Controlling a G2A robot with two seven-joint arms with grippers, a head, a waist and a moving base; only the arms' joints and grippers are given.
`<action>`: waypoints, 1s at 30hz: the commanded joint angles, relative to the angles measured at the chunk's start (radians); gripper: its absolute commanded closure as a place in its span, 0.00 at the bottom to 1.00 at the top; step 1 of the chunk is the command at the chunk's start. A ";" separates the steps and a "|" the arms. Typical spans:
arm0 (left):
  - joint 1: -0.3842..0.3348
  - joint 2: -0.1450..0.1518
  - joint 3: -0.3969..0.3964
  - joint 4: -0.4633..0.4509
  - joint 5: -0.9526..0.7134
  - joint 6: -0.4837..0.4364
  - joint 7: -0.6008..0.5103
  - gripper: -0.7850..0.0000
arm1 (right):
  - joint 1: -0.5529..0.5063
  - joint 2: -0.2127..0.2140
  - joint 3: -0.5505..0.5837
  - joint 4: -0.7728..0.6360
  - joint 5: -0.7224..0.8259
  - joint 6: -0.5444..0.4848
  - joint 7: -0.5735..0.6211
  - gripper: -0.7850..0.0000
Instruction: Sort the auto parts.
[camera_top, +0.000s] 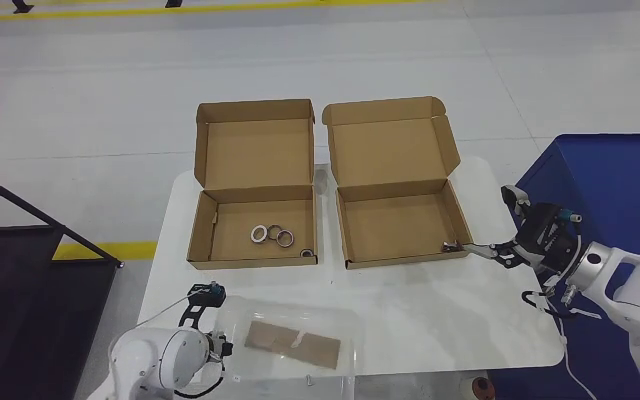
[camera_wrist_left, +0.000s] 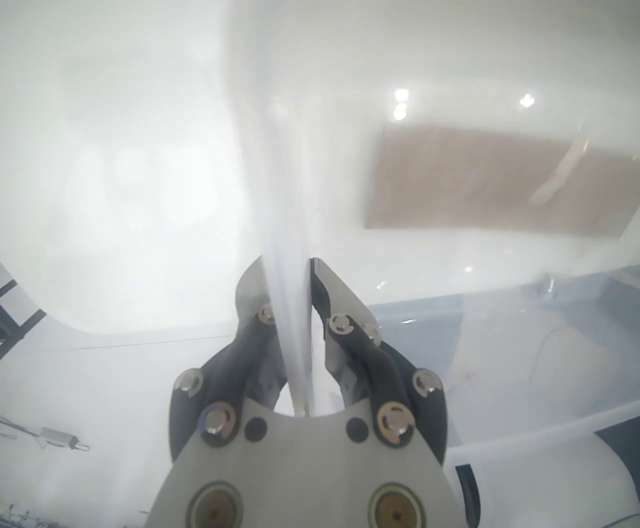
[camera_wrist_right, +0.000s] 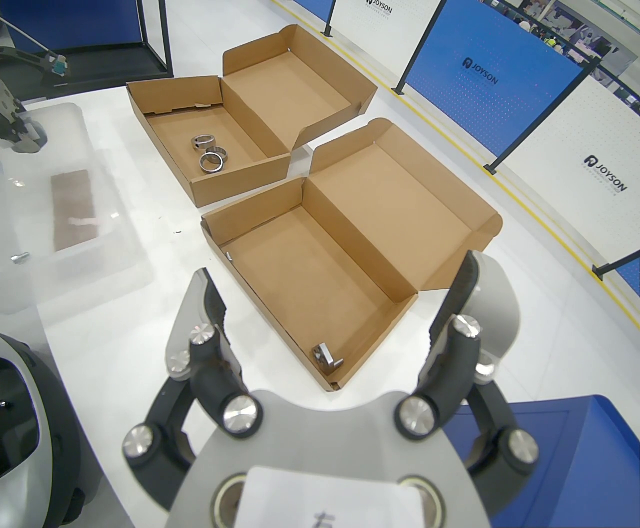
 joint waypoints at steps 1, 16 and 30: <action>0.000 0.003 0.003 -0.016 -0.029 0.000 0.000 1.00 | 0.000 0.000 0.000 0.000 0.000 0.000 0.000 0.00; -0.043 0.008 0.012 0.034 -0.135 0.000 0.000 1.00 | 0.000 0.000 0.000 0.000 0.000 0.000 0.000 0.00; -0.020 0.011 -0.031 0.033 -0.209 0.004 0.004 1.00 | 0.000 0.000 0.000 0.000 0.000 0.000 0.000 0.00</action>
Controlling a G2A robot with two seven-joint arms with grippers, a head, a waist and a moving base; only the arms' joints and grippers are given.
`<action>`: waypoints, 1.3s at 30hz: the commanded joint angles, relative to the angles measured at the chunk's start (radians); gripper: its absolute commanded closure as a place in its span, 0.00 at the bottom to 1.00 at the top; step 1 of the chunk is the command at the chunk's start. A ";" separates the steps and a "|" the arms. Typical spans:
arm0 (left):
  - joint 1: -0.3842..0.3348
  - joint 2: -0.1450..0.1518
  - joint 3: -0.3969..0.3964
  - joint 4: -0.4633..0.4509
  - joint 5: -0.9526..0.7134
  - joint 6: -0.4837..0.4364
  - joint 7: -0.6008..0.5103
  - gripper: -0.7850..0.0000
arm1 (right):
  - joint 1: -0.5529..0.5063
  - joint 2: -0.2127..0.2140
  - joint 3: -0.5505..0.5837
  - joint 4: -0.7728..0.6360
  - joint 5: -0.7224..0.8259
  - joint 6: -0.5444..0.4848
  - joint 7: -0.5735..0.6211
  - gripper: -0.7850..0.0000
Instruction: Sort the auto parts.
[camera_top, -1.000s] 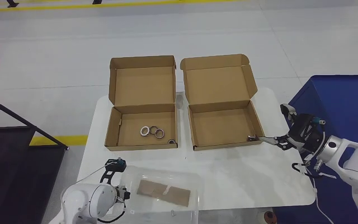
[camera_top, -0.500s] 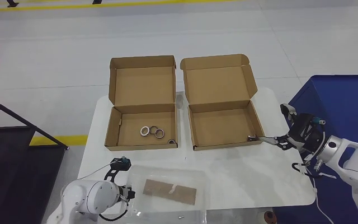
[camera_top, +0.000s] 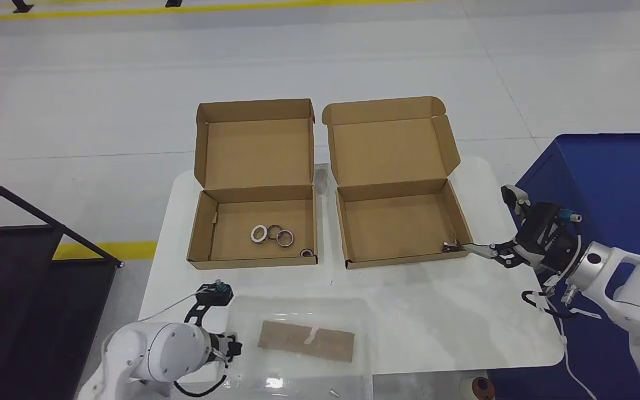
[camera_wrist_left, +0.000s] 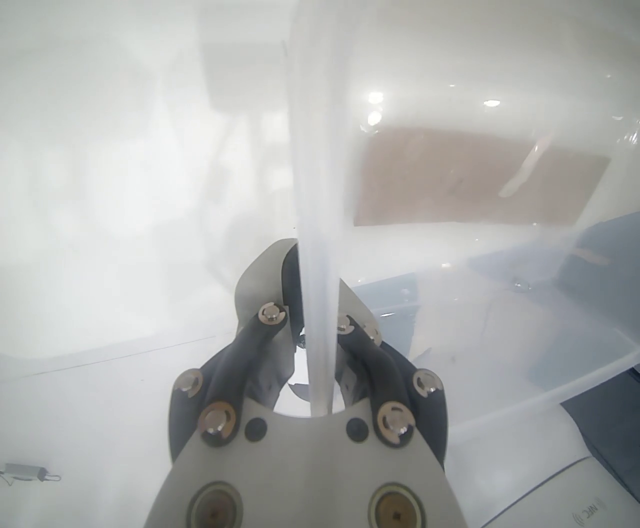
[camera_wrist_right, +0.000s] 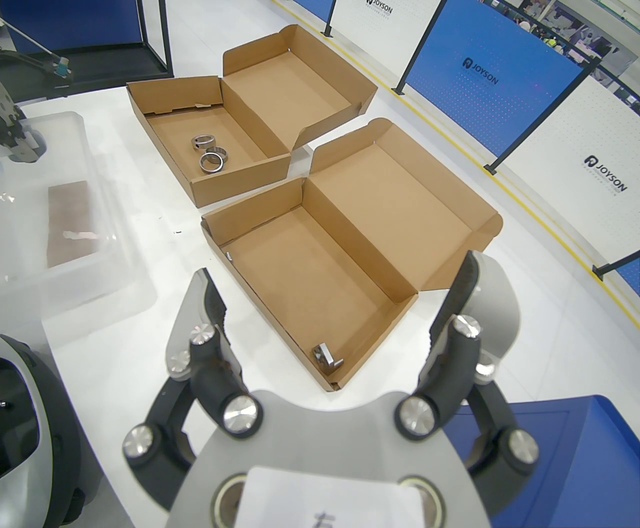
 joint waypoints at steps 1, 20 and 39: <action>0.009 0.001 -0.008 -0.002 -0.006 -0.003 -0.002 1.00 | 0.000 0.000 0.000 0.000 0.000 0.000 0.000 0.00; 0.029 0.008 -0.008 -0.009 -0.002 -0.002 -0.002 1.00 | 0.000 0.000 0.000 0.000 0.000 0.000 0.000 0.00; 0.069 0.001 -0.078 -0.091 -0.083 0.113 0.113 1.00 | 0.000 0.000 0.000 0.000 0.000 0.000 0.000 0.00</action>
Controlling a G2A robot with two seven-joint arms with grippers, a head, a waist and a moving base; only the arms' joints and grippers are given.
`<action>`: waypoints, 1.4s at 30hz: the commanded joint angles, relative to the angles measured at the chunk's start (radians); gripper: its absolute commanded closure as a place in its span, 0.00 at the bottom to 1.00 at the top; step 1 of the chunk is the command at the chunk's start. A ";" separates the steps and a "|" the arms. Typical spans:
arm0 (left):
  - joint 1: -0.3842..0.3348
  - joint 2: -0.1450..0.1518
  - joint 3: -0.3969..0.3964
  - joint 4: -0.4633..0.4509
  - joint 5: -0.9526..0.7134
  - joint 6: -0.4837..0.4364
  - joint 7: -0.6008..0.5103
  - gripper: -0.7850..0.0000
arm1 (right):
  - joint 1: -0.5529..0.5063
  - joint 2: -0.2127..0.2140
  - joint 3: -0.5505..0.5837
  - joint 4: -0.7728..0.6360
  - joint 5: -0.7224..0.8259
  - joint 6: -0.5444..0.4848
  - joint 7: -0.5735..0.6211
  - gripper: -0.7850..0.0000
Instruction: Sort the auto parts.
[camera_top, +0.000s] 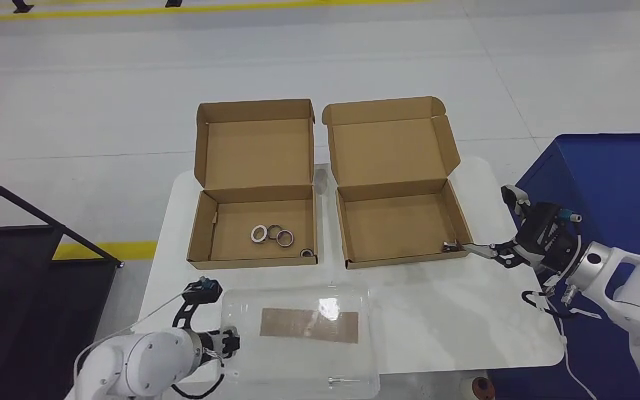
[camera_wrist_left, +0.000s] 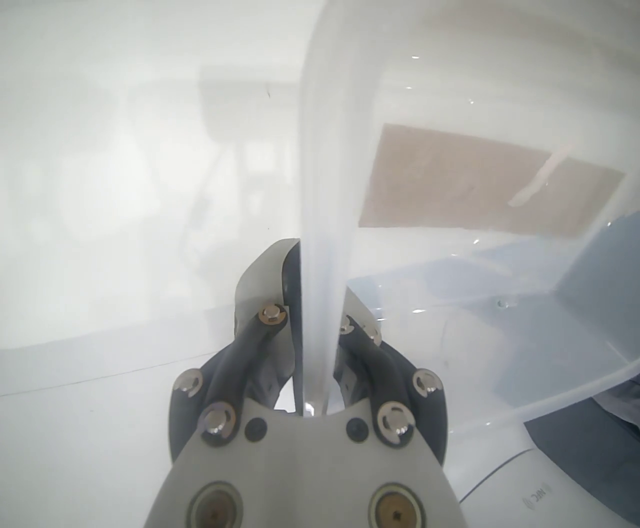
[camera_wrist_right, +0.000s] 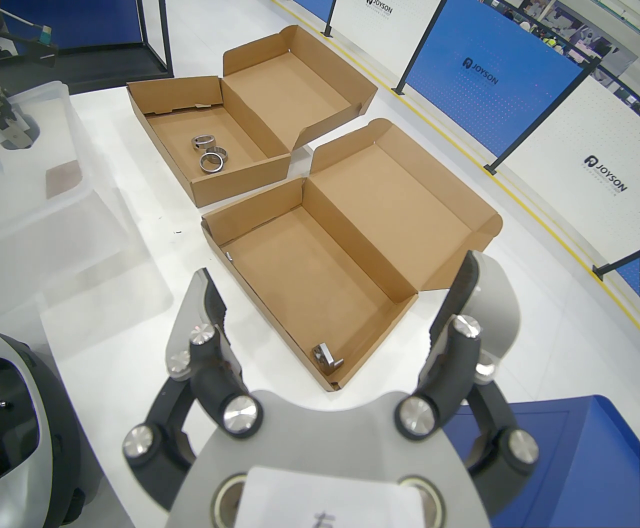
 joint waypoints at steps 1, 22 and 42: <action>-0.007 -0.001 -0.003 0.012 0.002 0.023 0.023 1.00 | 0.000 0.000 0.000 0.000 0.000 0.000 0.000 0.00; -0.101 -0.037 0.141 0.117 0.186 0.007 0.007 1.00 | 0.000 0.000 0.000 0.000 0.000 0.000 0.000 0.00; -0.168 -0.098 0.167 0.147 0.182 0.014 0.014 0.00 | 0.000 0.000 0.000 0.000 0.000 0.000 0.000 0.00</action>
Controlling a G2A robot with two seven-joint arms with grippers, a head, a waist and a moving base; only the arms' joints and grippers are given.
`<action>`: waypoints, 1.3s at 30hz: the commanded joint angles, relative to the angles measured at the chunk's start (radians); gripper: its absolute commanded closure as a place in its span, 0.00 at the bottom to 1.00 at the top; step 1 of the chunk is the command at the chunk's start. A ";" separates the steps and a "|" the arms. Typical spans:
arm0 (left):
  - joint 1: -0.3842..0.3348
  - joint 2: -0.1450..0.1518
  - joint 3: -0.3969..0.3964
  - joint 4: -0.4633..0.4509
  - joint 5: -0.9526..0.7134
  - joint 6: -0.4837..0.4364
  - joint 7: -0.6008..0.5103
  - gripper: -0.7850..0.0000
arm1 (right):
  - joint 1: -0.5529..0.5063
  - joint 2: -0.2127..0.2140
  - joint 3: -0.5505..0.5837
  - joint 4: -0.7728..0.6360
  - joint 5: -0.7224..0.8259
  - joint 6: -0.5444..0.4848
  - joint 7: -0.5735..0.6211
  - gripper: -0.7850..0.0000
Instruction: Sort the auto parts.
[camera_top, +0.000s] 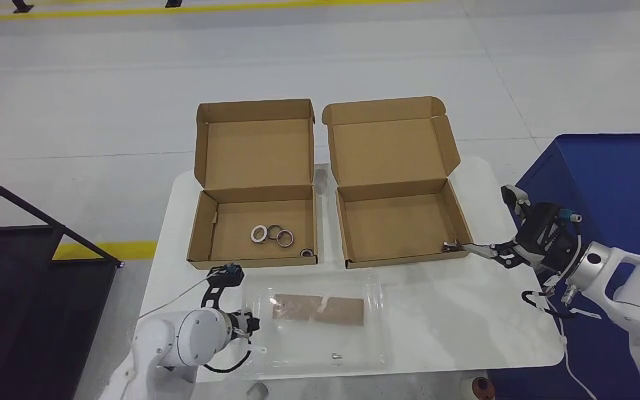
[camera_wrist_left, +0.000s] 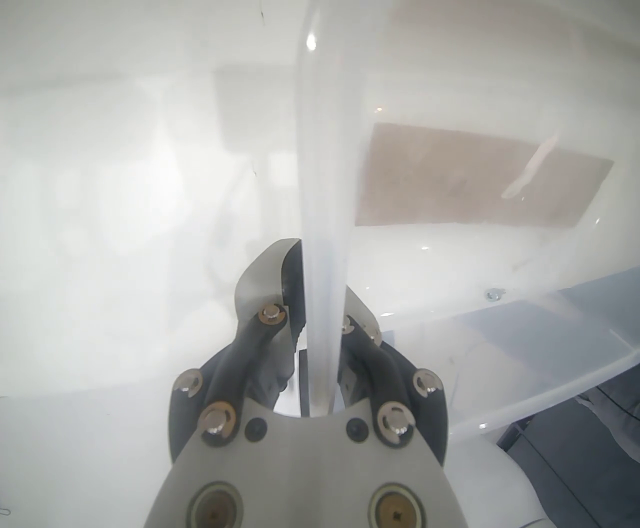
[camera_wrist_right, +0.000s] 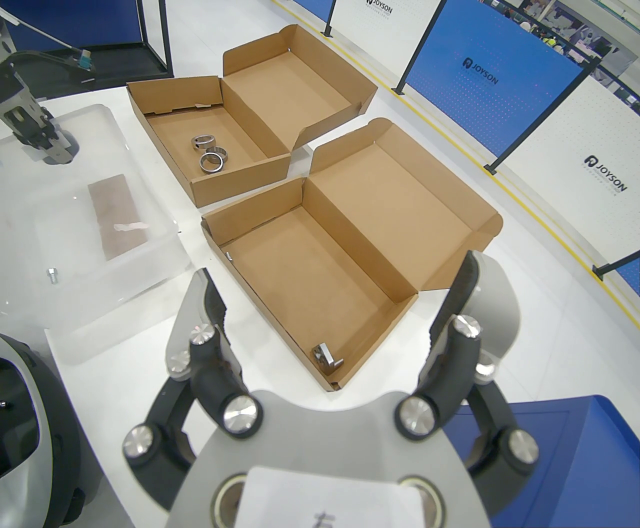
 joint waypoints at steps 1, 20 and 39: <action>0.005 -0.004 -0.008 -0.010 -0.003 0.000 0.000 0.00 | 0.000 0.000 0.000 0.000 0.000 0.000 0.000 0.00; 0.333 -0.006 -0.606 -0.268 -0.767 -0.379 0.045 0.00 | 0.000 0.000 0.000 0.000 0.000 0.000 0.000 0.00; 0.431 0.008 -0.842 -0.130 -1.117 -0.674 -0.105 0.00 | 0.240 0.053 -0.131 -0.134 0.238 -0.160 0.408 0.00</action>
